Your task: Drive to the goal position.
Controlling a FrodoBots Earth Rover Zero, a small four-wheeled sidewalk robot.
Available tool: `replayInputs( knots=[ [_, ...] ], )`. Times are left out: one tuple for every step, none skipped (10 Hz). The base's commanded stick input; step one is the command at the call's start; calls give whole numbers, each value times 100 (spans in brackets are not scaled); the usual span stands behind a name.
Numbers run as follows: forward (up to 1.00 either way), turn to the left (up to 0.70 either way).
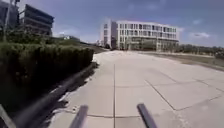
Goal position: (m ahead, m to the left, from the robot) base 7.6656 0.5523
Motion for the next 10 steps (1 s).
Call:
replayInputs(
  knots=[
    [70, 0],
    [70, 0],
    [70, 0],
    [70, 0],
    [70, 0],
    [70, 0],
    [70, 0],
    [70, 0],
    [70, 0],
    [70, 0]
  ],
)
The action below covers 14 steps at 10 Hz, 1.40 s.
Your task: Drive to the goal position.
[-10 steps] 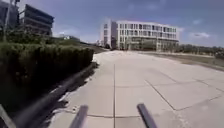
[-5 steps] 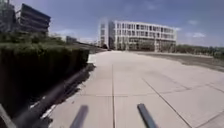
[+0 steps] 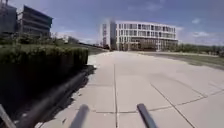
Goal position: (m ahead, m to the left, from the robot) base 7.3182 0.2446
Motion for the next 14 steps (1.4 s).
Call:
replayInputs(
  knots=[
    [70, 0],
    [70, 0],
    [70, -4],
    [70, -26],
    [70, -35],
    [70, -35],
    [70, -35],
    [70, 0],
    [70, 0],
    [70, 0],
    [70, 0],
    [70, 0],
    [70, 0],
    [70, 0]
  ],
)
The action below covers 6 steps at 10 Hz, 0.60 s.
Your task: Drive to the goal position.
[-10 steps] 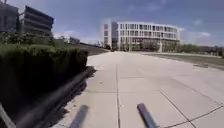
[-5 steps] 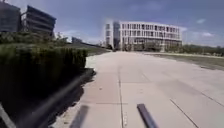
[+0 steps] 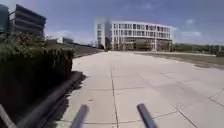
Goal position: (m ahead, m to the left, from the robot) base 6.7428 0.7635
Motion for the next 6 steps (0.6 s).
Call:
replayInputs(
  knots=[
    [70, 0],
    [70, 0],
    [70, 0],
    [70, 0],
    [70, 0],
    [70, 0]
  ],
)
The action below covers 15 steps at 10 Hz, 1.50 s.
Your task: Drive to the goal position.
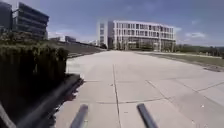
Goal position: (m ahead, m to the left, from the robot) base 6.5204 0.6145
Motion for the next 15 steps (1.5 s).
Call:
replayInputs(
  knots=[
    [70, 0],
    [70, 0],
    [70, 0],
    [70, 0],
    [70, 0],
    [70, 0],
    [70, 0],
    [70, 0],
    [70, 0],
    [70, 0],
    [70, 0],
    [70, 0],
    [70, 0],
    [70, 0],
    [70, 0]
  ],
)
